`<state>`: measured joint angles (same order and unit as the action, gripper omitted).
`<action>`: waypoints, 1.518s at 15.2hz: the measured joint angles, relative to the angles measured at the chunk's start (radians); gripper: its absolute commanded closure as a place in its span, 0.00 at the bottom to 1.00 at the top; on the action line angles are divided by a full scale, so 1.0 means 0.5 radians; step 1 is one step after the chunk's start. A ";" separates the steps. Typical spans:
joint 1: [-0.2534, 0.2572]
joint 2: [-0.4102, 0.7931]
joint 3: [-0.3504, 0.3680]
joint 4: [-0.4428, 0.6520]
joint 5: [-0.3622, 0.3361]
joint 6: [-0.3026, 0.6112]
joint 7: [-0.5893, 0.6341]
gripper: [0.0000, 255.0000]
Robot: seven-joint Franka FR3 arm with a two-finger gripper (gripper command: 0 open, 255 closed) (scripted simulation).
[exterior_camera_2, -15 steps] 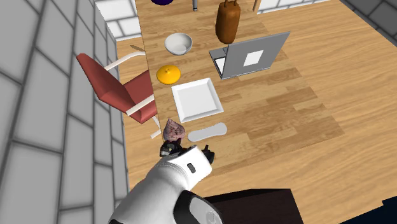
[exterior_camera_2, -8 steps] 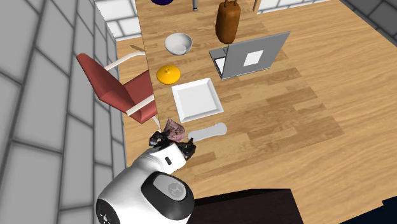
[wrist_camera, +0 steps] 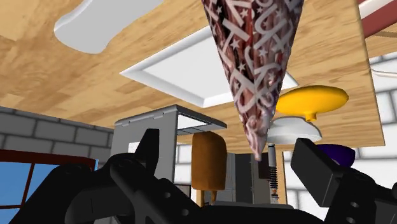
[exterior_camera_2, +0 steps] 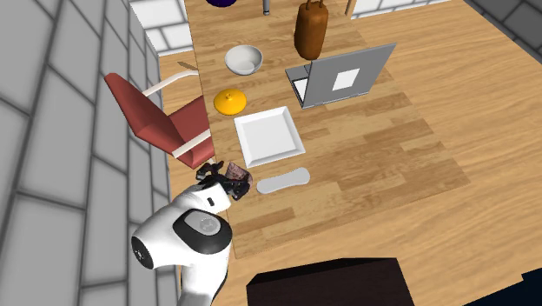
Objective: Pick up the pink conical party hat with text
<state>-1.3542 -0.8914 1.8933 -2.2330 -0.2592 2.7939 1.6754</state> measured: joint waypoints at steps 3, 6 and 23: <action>-0.161 -0.193 0.124 0.195 0.059 -0.034 0.108 0.00; -0.231 -0.278 0.192 0.252 0.084 -0.011 0.156 0.00; -0.275 -0.351 0.252 0.291 0.106 0.012 0.201 1.00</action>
<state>-1.4918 -1.0670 2.0196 -2.0876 -0.2061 2.7999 1.7758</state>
